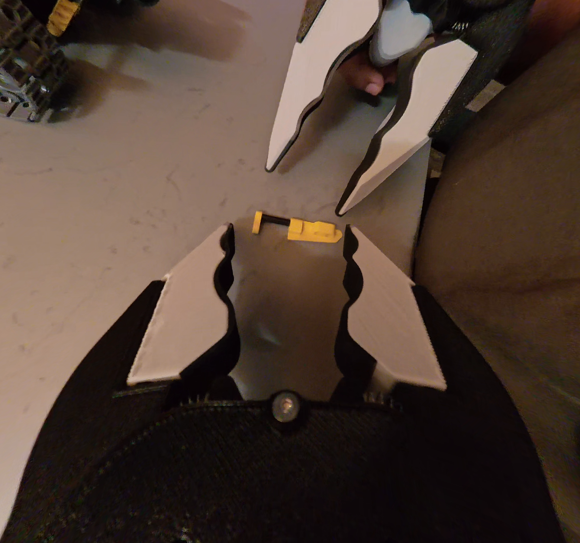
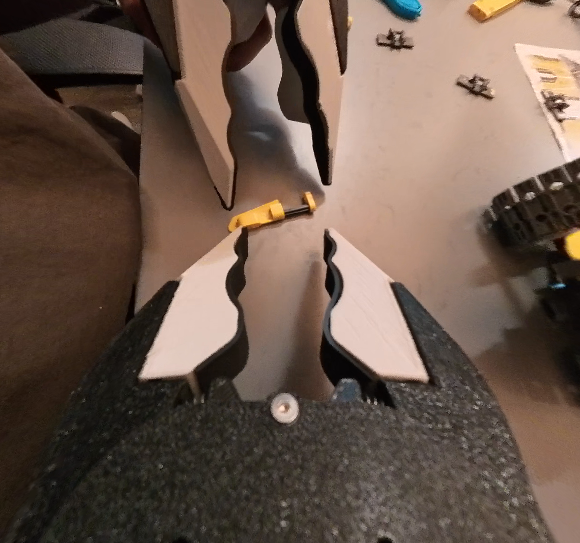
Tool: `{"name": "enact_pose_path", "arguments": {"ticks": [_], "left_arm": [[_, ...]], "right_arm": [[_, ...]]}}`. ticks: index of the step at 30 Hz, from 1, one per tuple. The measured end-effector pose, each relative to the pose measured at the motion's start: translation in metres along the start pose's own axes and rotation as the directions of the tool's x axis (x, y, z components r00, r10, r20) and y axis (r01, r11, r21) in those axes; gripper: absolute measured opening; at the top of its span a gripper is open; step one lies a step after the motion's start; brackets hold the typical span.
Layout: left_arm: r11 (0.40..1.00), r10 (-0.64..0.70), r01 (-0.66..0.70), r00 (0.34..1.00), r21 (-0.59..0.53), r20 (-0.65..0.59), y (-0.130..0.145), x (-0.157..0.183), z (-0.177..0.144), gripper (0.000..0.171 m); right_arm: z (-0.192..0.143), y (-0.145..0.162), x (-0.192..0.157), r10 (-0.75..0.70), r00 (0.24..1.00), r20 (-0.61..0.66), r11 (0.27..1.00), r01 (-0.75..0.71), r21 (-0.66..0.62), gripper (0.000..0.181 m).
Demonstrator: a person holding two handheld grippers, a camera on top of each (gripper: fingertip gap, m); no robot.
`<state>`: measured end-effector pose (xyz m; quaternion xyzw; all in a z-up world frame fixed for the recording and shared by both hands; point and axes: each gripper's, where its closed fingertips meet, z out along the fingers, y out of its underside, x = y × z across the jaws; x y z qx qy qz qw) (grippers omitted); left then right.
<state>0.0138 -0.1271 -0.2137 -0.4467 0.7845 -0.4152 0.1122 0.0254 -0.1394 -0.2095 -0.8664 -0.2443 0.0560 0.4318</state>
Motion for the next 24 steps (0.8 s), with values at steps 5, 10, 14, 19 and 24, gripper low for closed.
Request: {"name": "enact_pose_path", "arguments": {"ticks": [5, 10, 14, 19, 24], "left_arm": [[0.999, 0.048, -0.048, 0.999, 0.007, 0.019, 0.001, 0.005, -0.002, 0.071], [0.993, 0.104, -0.103, 0.994, -0.057, 0.022, 0.011, 0.012, 0.004, 0.082], [0.989, 0.125, -0.122, 0.991, -0.079, 0.042, 0.013, 0.011, 0.006, 0.081], [0.994, 0.089, -0.085, 0.994, -0.065, 0.059, 0.010, 0.004, 0.005, 0.067], [0.992, 0.110, -0.106, 0.992, -0.072, 0.063, 0.008, 0.002, 0.008, 0.062]], "right_arm": [[0.005, -0.002, -0.004, 0.018, 0.997, 0.079, 1.000, -0.017, -0.006, 0.054], [0.006, -0.006, -0.002, -0.001, 0.987, 0.163, 1.000, -0.002, 0.018, 0.059], [0.013, -0.004, -0.005, -0.044, 0.975, 0.219, 0.999, 0.048, -0.011, 0.059], [0.020, 0.000, -0.009, -0.094, 0.966, 0.242, 0.993, 0.108, -0.046, 0.061], [0.019, 0.000, -0.010, -0.108, 0.961, 0.253, 0.992, 0.122, -0.041, 0.060]]}}
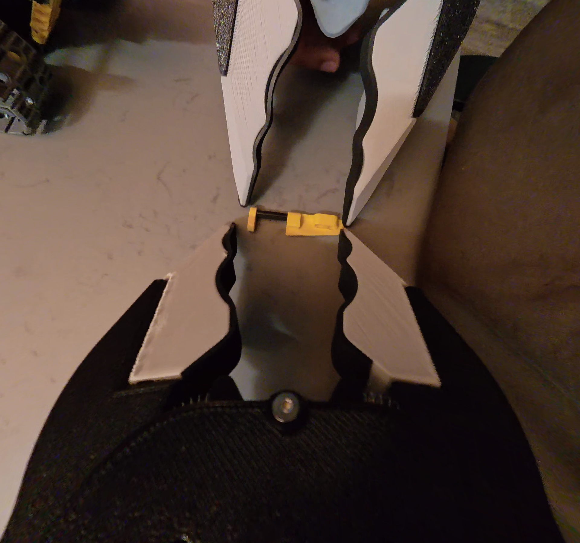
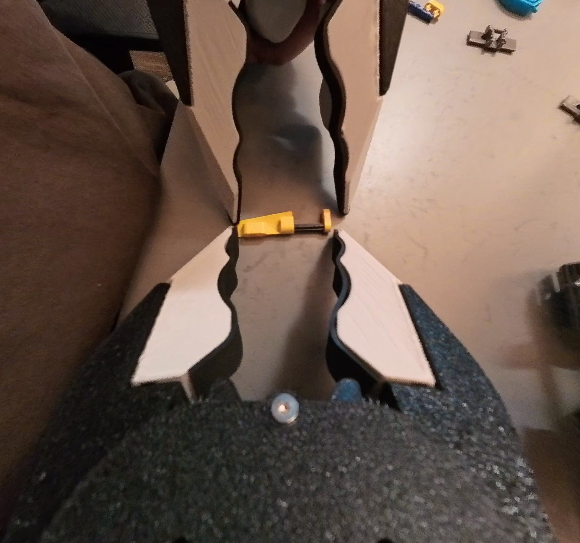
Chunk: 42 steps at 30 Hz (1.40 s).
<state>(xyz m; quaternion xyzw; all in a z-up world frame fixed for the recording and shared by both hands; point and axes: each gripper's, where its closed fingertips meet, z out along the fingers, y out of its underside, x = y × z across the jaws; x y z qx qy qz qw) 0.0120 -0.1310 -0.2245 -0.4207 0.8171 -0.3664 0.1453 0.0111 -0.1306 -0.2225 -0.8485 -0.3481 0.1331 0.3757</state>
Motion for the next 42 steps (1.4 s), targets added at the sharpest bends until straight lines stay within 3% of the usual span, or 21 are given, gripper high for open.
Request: {"name": "enact_pose_path", "arguments": {"ticks": [4, 42], "left_arm": [[1.000, 0.009, -0.009, 1.000, 0.002, -0.006, -0.0011, 0.0001, 0.0006, 0.054], [0.999, 0.047, -0.047, 0.999, 0.001, 0.010, -0.0014, 0.0013, 0.0009, 0.051]], "right_arm": [[-0.0003, -0.0002, 0.0026, -0.009, 1.000, -0.004, 1.000, 0.009, 0.003, 0.058], [0.0000, 0.0007, 0.0049, 0.022, 1.000, 0.012, 1.000, -0.022, 0.003, 0.052]]}}
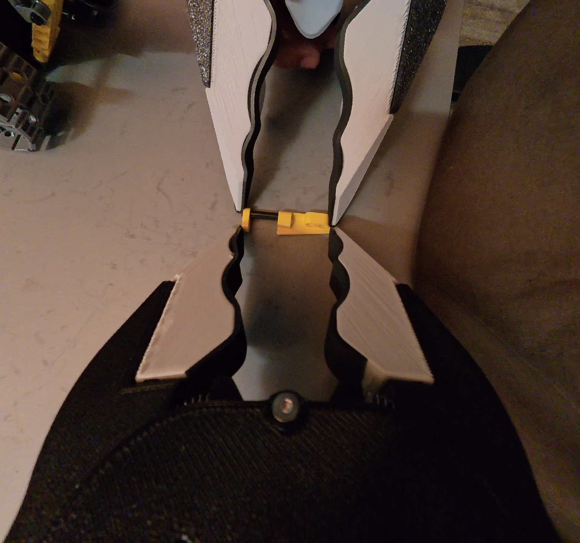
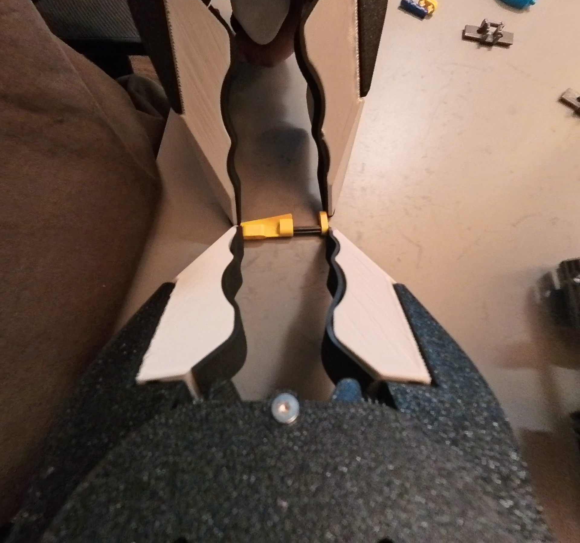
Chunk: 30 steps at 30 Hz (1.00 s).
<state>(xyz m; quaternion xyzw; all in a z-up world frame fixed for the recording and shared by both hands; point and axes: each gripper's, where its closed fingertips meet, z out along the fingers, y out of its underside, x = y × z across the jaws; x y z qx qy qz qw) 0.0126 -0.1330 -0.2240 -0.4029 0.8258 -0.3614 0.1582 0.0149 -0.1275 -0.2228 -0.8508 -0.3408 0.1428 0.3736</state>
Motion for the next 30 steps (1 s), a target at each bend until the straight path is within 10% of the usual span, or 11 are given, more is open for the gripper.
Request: {"name": "enact_pose_path", "arguments": {"ticks": [30], "left_arm": [[1.000, -0.022, 0.022, 1.000, -0.001, -0.008, -0.0001, -0.0014, -0.0002, 0.049]], "right_arm": [[0.0002, 0.0006, 0.0007, 0.042, 0.999, -0.024, 0.999, -0.043, -0.013, 0.051]]}}
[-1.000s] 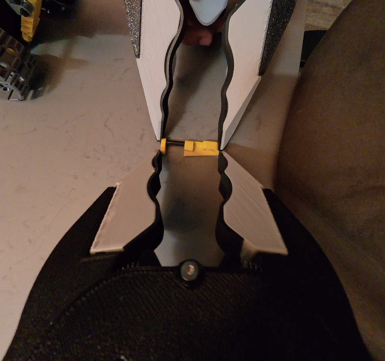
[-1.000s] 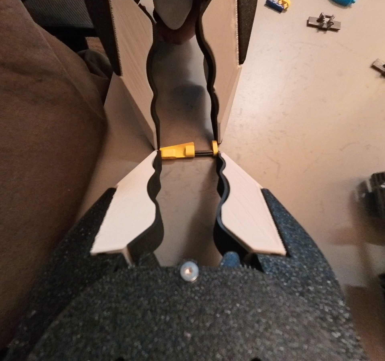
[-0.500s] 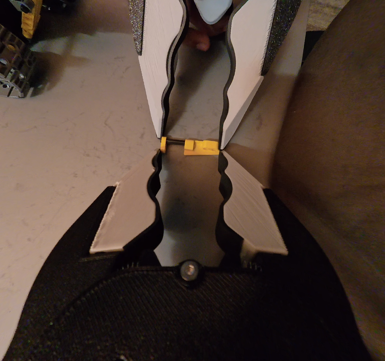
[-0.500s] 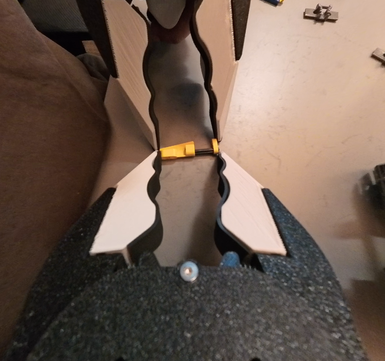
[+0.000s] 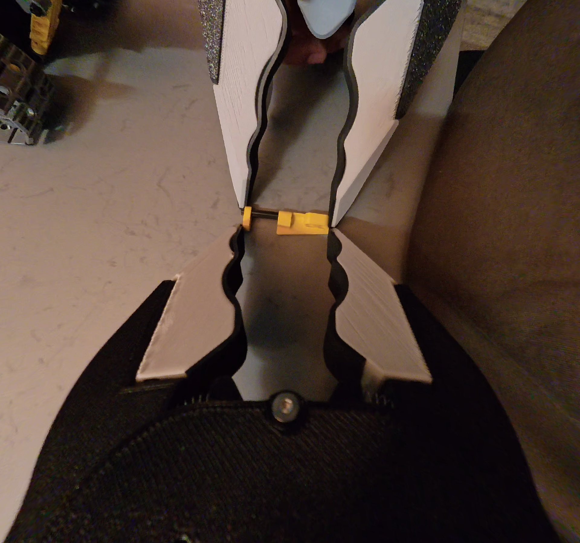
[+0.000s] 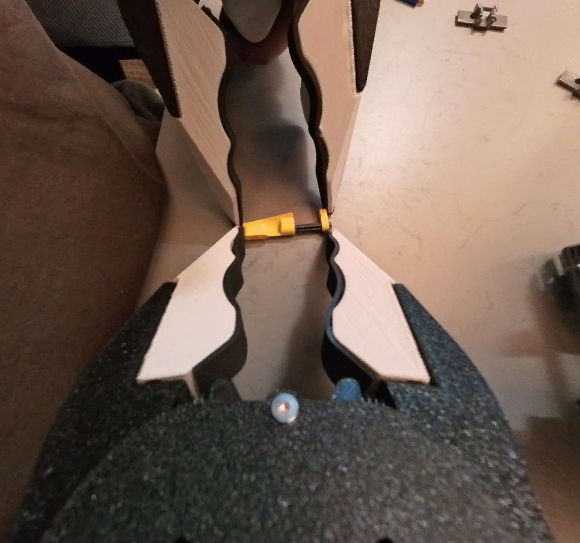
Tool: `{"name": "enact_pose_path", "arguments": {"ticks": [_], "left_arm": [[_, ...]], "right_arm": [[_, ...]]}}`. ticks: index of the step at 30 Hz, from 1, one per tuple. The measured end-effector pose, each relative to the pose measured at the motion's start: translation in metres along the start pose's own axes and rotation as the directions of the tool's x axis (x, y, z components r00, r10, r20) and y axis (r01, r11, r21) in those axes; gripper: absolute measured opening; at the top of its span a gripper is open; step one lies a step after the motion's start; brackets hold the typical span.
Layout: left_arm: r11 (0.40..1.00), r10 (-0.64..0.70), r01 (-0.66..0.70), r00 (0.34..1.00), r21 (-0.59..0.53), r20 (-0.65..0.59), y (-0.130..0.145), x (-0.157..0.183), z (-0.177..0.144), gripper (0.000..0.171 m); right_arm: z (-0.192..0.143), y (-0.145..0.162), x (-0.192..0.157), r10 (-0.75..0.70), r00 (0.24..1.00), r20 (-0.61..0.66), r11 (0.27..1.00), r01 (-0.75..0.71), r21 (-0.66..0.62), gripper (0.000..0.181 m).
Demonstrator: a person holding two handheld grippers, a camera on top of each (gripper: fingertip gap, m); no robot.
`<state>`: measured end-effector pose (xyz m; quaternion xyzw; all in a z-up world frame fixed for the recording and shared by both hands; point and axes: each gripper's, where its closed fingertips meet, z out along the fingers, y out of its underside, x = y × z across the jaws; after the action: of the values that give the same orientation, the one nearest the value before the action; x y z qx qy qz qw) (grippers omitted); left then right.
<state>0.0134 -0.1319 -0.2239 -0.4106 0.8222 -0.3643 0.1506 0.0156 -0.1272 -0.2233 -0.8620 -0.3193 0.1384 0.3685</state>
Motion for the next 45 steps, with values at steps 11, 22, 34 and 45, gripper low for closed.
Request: {"name": "enact_pose_path", "arguments": {"ticks": [11, 22, 34, 45], "left_arm": [[1.000, 0.009, -0.009, 1.000, 0.006, 0.015, -0.001, -0.003, -0.001, 0.032], [1.000, -0.021, 0.021, 1.000, 0.004, 0.010, 0.000, -0.003, -0.001, 0.039], [0.999, -0.032, 0.032, 0.999, 0.006, 0.022, 0.000, -0.002, -0.001, 0.040], [0.978, -0.099, 0.113, 0.991, 0.173, -0.084, -0.026, 0.006, -0.015, 0.043]], "right_arm": [[0.000, 0.000, 0.002, -0.003, 1.000, -0.024, 1.000, 0.003, 0.010, 0.034], [-0.003, 0.002, 0.005, 0.048, 0.996, -0.071, 0.999, -0.047, 0.013, 0.041], [-0.005, 0.004, -0.003, 0.077, 0.994, -0.081, 0.997, -0.076, 0.014, 0.018], [-0.007, 0.002, -0.008, 0.186, 0.982, -0.035, 0.982, -0.184, 0.037, 0.012]]}}
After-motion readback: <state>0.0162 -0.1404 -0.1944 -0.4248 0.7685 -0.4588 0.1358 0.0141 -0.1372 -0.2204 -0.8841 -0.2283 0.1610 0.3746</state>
